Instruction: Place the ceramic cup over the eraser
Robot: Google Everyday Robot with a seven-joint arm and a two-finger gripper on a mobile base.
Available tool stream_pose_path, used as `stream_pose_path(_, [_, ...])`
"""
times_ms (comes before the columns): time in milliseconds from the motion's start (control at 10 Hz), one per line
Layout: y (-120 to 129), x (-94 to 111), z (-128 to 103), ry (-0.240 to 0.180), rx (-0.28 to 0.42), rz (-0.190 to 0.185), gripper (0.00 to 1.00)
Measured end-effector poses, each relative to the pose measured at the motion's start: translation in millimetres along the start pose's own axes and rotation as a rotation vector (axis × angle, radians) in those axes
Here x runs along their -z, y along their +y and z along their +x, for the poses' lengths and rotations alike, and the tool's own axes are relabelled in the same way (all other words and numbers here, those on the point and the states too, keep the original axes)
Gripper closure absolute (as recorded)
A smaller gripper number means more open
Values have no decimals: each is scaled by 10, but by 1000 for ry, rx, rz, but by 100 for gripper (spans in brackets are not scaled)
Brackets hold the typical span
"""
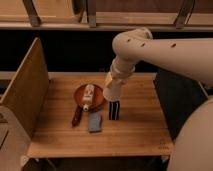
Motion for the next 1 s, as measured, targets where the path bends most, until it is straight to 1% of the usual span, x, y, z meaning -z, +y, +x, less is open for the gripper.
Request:
stream_pose_path(100, [-6, -15, 10, 5, -2, 2, 100])
stream_pose_path(200, [-47, -34, 45, 16, -8, 17, 100])
stream_pose_path(300, [-125, -39, 91, 28, -15, 42, 100])
stream_pose_path(400, [-164, -36, 128, 38, -24, 58, 100])
stream_pose_path(500, [-231, -21, 193, 54, -36, 87, 100])
stream_pose_path(700, [-233, -11, 266, 70, -42, 112, 100])
stream_pose_path(800, [-184, -15, 295, 76, -38, 114, 100])
stream_pose_path(1000, [-40, -67, 336, 84, -22, 107, 100])
